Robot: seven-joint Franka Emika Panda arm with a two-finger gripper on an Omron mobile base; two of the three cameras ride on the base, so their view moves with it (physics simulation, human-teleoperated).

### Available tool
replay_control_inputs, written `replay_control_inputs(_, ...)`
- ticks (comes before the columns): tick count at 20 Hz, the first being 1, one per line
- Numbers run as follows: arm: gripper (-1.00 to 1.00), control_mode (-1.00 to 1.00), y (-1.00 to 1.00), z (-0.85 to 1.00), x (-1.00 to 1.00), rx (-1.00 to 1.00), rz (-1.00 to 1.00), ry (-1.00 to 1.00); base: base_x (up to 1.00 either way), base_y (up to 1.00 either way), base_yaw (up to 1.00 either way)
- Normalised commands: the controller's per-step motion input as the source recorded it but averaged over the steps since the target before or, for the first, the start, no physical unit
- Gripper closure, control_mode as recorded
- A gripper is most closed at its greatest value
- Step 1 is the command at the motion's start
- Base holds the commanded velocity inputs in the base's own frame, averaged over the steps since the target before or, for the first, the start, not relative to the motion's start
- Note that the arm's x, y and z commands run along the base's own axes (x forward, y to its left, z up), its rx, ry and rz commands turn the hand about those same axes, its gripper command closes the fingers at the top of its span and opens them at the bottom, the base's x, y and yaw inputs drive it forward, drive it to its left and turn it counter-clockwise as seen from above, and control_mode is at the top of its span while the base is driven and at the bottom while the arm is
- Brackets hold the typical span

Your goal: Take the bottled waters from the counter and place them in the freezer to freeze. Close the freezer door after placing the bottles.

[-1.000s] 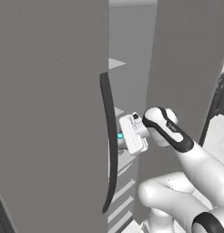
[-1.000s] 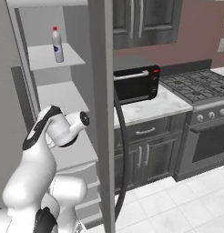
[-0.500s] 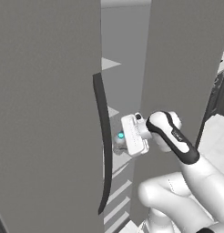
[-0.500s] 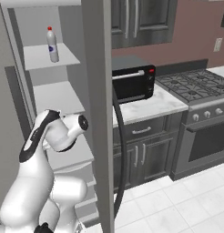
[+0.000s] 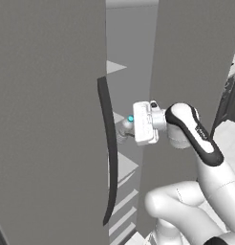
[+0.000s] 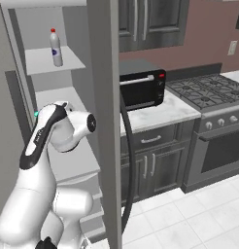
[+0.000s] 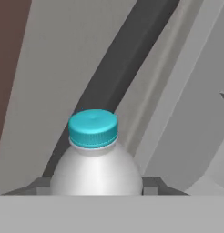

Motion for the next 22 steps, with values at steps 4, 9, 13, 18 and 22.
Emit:
replay_control_inputs(4,1.00,-1.00,-0.01,0.67,0.27,0.30,-0.18,0.13,0.00,0.00,0.00)
replay_control_inputs(9,1.00,-1.00,-0.02,0.38,0.47,0.10,-0.16,0.17,0.00,0.00,0.00)
replay_control_inputs(13,1.00,-1.00,0.14,0.02,0.00,-0.20,0.00,-0.05,0.00,0.00,0.00)
replay_control_inputs(18,1.00,-1.00,0.05,0.00,0.00,-0.19,-0.01,0.00,0.00,0.00,0.00)
replay_control_inputs(22,1.00,-1.00,0.00,0.00,0.00,-0.05,-0.01,0.01,0.00,0.00,0.00)
